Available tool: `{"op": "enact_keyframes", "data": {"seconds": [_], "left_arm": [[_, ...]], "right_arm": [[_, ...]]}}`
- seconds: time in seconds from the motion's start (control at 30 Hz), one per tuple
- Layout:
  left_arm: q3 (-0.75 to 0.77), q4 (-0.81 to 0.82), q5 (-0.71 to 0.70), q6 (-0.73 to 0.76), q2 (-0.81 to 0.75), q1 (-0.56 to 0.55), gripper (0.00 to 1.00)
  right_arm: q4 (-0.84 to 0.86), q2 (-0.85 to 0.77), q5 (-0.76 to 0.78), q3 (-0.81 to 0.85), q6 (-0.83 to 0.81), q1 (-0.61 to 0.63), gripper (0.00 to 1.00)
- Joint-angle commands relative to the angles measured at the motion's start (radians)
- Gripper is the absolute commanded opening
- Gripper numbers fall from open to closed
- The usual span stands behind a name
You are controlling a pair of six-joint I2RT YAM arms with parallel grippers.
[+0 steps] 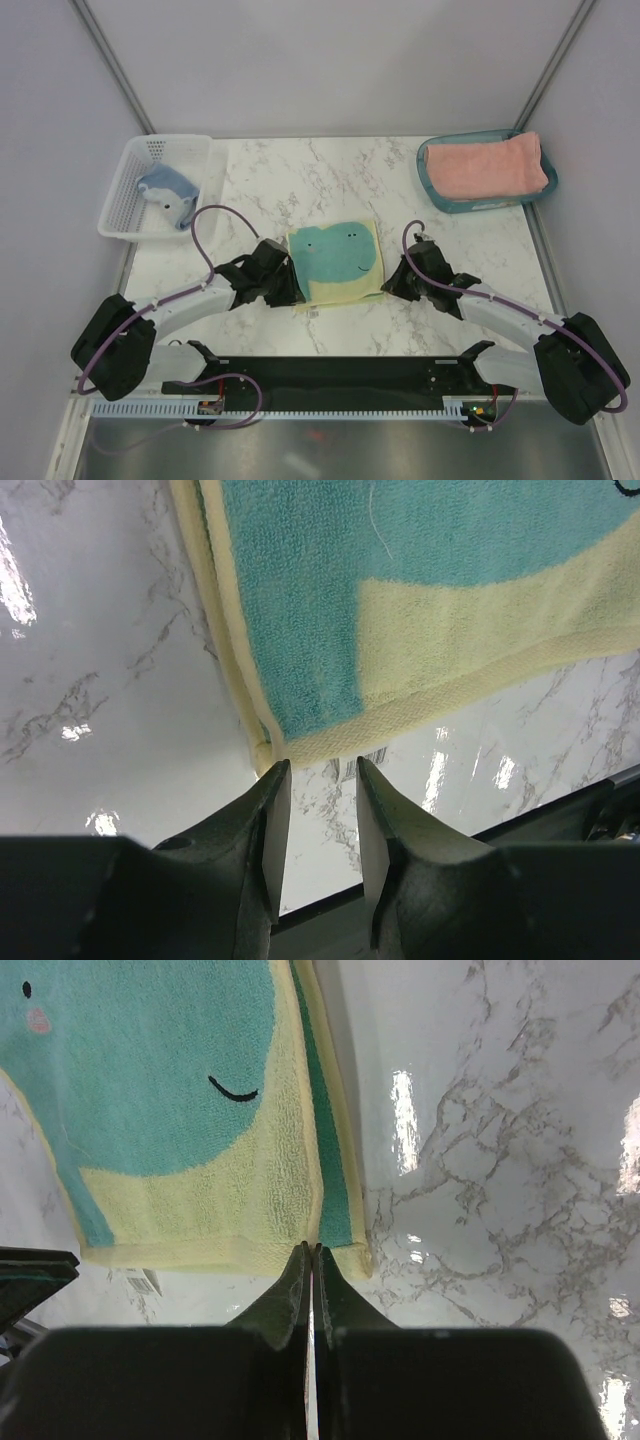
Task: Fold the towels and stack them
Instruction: Fold the towel
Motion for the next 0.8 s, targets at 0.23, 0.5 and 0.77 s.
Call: {"op": "enact_keyframes", "data": {"seconds": [0.23,0.5,0.77], "left_arm": [[0.03,-0.057,-0.107,0.007,-0.013,-0.003,0.4],[0.052,-0.067,-0.112,0.02,-0.007,-0.005,0.4],[0.066,-0.038,-0.095,0.013,0.059,-0.005,0.38]], "right_arm": [[0.03,0.007,0.006,-0.002,0.009,0.015,0.0],[0.032,0.003,0.01,0.002,0.011,0.018,0.0],[0.032,0.012,0.005,0.014,0.009,0.023,0.0]]}}
